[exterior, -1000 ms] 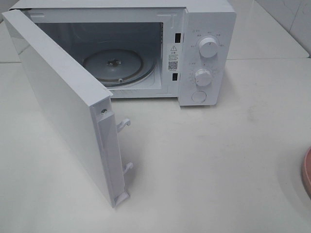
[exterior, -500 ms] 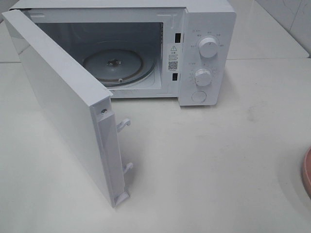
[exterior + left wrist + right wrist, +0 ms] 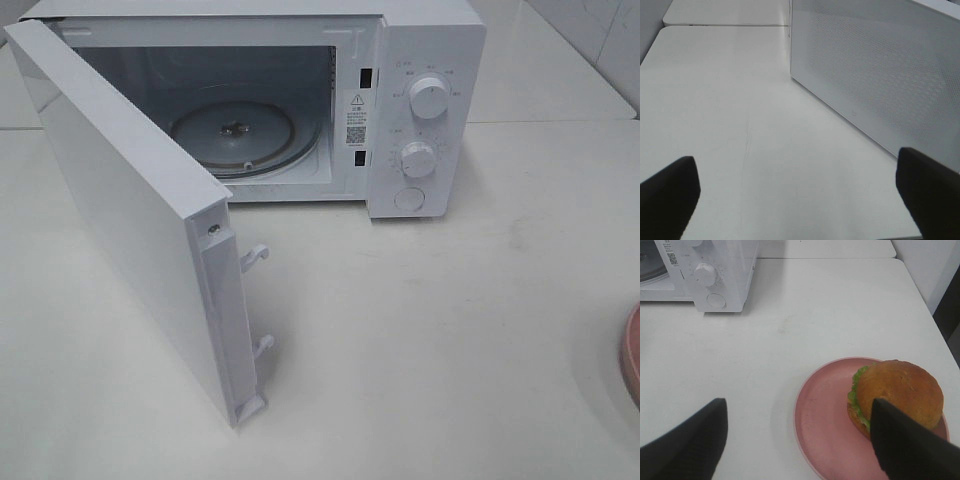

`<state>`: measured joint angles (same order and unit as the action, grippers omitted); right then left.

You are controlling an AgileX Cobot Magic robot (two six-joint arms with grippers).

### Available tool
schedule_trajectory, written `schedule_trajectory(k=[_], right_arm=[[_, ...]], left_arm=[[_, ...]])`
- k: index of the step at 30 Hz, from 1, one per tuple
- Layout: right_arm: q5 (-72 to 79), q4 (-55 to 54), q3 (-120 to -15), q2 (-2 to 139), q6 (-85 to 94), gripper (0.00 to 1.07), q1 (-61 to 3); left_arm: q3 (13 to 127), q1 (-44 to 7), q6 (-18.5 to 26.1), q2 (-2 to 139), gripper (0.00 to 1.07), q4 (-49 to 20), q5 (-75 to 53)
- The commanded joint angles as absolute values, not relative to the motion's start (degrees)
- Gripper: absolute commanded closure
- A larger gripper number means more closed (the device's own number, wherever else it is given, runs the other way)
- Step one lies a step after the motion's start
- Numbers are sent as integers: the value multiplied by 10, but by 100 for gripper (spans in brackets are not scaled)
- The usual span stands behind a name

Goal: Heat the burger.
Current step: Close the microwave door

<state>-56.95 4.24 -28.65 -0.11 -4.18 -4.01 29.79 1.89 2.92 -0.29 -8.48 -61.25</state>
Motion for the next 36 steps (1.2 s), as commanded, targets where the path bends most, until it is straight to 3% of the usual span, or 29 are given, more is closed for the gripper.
schedule_trajectory(k=[1,15,18,20,22,23,26,27,29,30,31,36], right_arm=[[-572,41,-285,-19,-32,31,-38],[-572,41,-285,-19,-32,31,-38],[-572,41,-285,-19,-32,31,-38],[-572,41,-285,-19,-32,31,-38],[-572,41,-285,-19,-32,31,-38],[-572,41,-285,-19,-32,31,-38],[-572,41,-285,-19,-32,31,-38],[-572,41,-285,-19,-32,31,-38],[-572,41,-285,-19,-32,31,-38],[-572,41,-285,-19,-32,31,-38],[-572,41,-285,-19,-32,31,-38],[-572,41,-285,-19,-32,31,-38]], left_arm=[[295,21,29,-13,7,-88,-610],[318,21,29,14,12,-86,-590],[318,21,29,43,20,-88,-570],[318,21,29,80,44,-95,-541],[318,21,29,89,49,-96,-535],[318,21,29,107,62,-96,-524],[318,21,29,115,68,-97,-516],[314,21,29,131,80,-96,-487],[311,21,29,137,86,-96,-474],[298,21,32,151,100,-96,-443],[285,21,33,164,107,-95,-410],[252,21,57,187,107,-96,-328]])
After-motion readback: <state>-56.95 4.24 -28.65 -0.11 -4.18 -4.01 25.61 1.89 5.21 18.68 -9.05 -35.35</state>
